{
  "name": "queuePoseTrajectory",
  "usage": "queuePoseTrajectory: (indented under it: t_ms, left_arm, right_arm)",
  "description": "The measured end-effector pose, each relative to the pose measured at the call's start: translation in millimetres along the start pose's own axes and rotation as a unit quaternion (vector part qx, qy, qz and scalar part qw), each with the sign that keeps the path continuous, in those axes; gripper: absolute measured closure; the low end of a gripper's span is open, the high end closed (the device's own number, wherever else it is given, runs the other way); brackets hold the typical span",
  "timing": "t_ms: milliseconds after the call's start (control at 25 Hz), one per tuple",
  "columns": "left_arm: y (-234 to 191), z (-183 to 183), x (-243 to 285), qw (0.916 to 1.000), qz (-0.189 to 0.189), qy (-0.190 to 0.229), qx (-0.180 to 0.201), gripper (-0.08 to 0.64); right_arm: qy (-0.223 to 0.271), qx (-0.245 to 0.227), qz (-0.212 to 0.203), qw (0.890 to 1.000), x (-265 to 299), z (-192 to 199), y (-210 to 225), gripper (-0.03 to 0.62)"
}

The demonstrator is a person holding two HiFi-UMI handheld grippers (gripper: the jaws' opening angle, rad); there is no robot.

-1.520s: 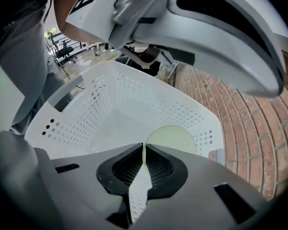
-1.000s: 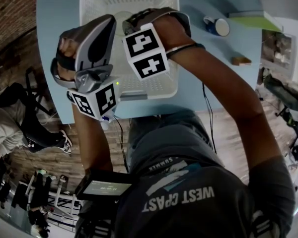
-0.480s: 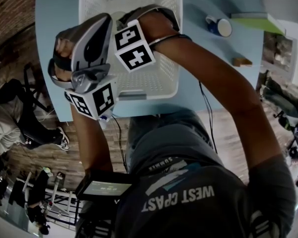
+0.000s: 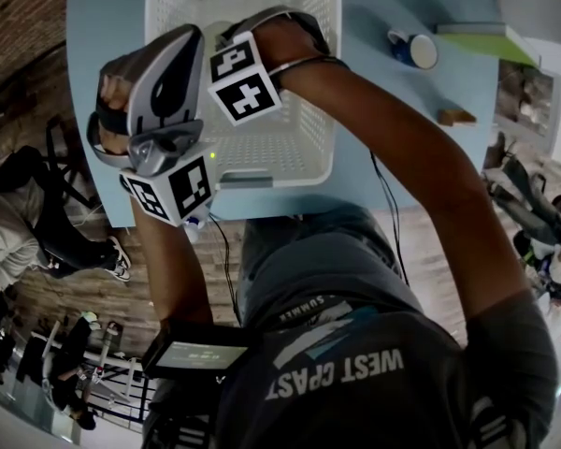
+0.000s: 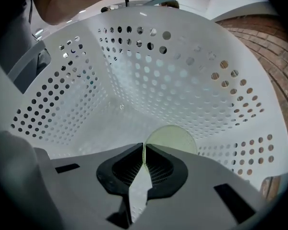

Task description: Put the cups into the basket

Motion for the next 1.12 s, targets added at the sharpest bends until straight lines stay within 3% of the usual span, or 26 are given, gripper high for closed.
queuePoseTrajectory:
  t_ms: [440,720,920,1120]
  left_arm:
    - [-4,-8,-4,0.9999,-0.009,0.009,-0.004,0.56]
    - [-13,-19,-11,0.9996,-0.02,0.019,-0.006,0.56]
    - [-18,-29,-12,0.9993,-0.023,0.029,-0.005,0.56]
    - [-22,-36,-19,0.9988,-0.029,0.04,-0.003,0.56]
  right_arm:
    - [0.015,-0.001,0.028,0.999,-15,-9,2,0.555]
    - [0.082,0.044,0.117,0.989,-80,-24,23,0.541]
    - [0.166,0.103,0.2,0.96,-143,-30,34,0.541]
    - [0.259,0.132,0.298,0.909,-203,-36,23,0.541]
Point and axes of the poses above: the fingertips, and each gripper's own axes: x forward along the fingers, y to its right, z out of its underside, the point moved 1 cm from there along -x, backward along the fingers, and after that the axes turned 2 degrees about x, right-handed, at the moved point
